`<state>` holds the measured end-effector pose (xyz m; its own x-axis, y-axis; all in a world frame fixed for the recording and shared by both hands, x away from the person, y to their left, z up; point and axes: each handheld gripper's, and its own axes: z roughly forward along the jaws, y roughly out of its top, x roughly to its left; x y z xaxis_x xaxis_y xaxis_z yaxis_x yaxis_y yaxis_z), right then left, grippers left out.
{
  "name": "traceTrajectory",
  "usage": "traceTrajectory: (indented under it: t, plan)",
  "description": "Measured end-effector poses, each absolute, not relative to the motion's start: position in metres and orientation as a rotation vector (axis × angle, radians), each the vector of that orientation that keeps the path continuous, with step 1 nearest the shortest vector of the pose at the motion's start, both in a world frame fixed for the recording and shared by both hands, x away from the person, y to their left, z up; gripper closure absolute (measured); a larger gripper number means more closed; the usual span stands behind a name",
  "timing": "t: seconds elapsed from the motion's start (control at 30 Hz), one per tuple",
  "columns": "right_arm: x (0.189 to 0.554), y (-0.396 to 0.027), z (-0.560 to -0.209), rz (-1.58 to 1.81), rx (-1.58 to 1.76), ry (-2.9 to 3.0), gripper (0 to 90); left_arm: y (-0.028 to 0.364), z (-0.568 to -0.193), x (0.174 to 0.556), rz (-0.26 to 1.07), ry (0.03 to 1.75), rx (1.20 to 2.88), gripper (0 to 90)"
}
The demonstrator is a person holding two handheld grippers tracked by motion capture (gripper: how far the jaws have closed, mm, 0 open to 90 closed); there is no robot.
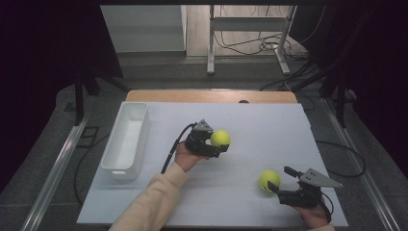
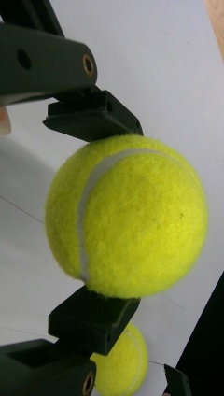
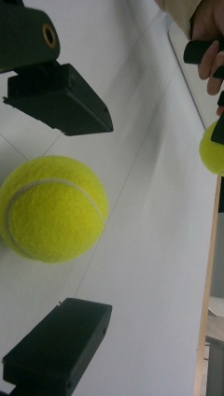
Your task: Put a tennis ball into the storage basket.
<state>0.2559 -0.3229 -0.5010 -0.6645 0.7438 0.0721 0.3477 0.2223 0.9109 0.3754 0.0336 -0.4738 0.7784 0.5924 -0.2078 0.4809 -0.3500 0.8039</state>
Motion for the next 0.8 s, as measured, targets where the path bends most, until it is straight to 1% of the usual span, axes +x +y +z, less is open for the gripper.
traceTrajectory:
  t: [0.8]
  plan:
    - [0.256,-0.323,-0.501,1.423,1.008,2.124,11.7,0.054,-0.466,0.376,0.165,0.834,1.973,26.8]
